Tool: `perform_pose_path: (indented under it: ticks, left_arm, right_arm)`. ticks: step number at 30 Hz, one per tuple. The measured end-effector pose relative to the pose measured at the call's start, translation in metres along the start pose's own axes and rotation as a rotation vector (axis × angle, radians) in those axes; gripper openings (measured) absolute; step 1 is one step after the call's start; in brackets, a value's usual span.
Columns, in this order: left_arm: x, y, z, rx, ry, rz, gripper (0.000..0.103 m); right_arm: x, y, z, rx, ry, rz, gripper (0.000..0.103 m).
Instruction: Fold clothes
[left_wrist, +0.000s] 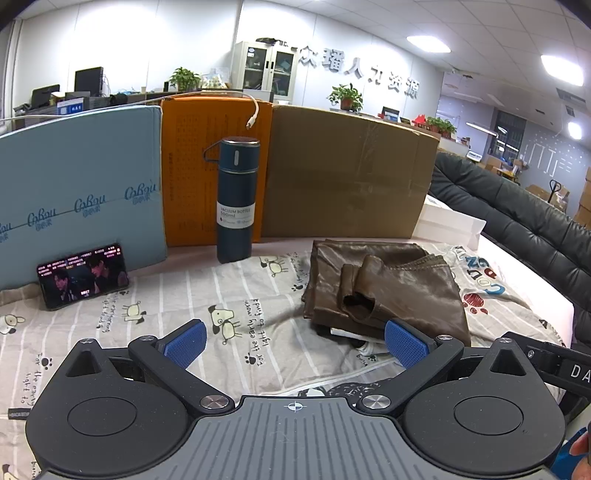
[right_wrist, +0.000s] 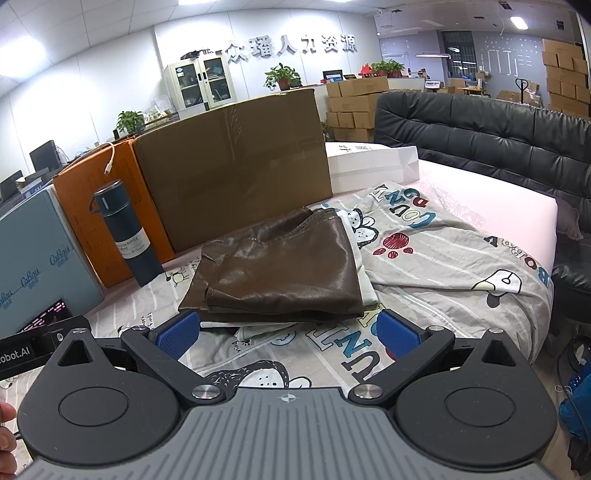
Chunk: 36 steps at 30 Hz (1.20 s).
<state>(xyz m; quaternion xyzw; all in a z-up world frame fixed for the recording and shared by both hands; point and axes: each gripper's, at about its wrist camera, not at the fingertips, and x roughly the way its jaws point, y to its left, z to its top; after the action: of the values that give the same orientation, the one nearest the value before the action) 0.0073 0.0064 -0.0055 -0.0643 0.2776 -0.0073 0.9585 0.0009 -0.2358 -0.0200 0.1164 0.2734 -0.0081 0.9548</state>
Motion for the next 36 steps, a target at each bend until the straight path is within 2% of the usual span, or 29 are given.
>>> perform_pose_path:
  ticks: [25, 36]
  left_arm:
    - [0.003, 0.001, -0.001, 0.0, 0.009, 0.004, 0.103]
    - [0.004, 0.002, -0.004, -0.02, 0.023, 0.068, 0.103]
  right_arm:
    - [0.009, 0.001, 0.002, -0.009, 0.017, 0.017, 0.103]
    - [0.024, 0.005, 0.006, -0.046, 0.012, 0.065, 0.103]
